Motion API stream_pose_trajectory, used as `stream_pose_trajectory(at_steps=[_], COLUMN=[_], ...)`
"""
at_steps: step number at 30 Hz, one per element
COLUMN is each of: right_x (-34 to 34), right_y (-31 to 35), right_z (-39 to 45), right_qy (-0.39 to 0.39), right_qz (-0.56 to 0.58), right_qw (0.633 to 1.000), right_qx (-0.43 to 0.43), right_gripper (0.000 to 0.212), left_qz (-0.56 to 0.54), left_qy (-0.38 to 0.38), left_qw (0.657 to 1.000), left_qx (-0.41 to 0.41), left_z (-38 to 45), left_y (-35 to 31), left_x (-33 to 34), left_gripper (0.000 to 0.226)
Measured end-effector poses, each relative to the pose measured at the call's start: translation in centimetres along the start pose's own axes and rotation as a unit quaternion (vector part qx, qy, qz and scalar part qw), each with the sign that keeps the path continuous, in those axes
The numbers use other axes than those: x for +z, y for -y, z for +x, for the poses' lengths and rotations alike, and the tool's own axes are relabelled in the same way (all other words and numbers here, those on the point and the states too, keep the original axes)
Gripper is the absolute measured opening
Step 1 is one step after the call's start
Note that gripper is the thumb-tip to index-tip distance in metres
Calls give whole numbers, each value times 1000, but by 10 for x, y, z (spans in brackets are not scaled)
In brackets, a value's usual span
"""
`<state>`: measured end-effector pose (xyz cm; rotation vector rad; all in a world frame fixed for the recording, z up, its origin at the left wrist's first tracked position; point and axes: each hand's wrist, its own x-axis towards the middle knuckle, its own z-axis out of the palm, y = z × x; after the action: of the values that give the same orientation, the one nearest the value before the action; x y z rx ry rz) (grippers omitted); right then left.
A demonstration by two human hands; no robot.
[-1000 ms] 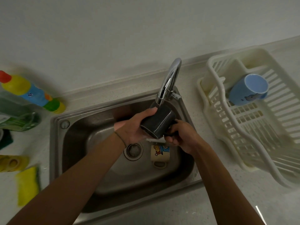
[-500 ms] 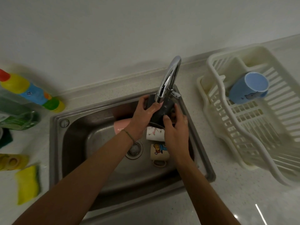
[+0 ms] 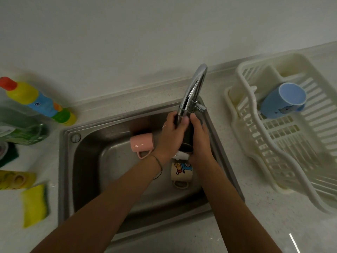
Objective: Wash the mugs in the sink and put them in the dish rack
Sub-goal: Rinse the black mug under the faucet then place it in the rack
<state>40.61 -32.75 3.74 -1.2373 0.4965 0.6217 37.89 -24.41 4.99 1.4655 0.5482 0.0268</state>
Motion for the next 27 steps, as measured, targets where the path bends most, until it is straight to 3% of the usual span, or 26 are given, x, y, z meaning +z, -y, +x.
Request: stream_pose_trajectory(at_steps=[2,4,6,10,15,19,23,27], right_x=[-2,-4,-6,-9,-7,-13,-16,-13], right_y=[2,1,0,-1,3,1,1,7], right_z=[3,5,6,5,8,1,-3,-3], right_qy=[31,43,68,94,76,112,140,106], right_qz=[16,20,45,72,46,68,79,72], right_qw=[999,998,996,992,996,991,986,991], right_qx=[31,38,47,52,17,39,33,32], right_gripper=[91,96,94,80,75,78,77,81], left_qz=[13,31,38,48,60,141,70,-1], left_qy=[17,4,-10,-56,-29,-58,-105,-43], left_qw=[999,998,999,997,997,988,992,999], left_qx=[38,47,29,-18,46,25,-2,-8], left_z=[-2,1,7,14,3,15,22,0], left_y=[5,2,-11,-24,-14,-20,-23,-17], left_x=[1,1,-2,-2,9,0,-5,12], left_gripper=[25,22,13,39,8,30,59,21])
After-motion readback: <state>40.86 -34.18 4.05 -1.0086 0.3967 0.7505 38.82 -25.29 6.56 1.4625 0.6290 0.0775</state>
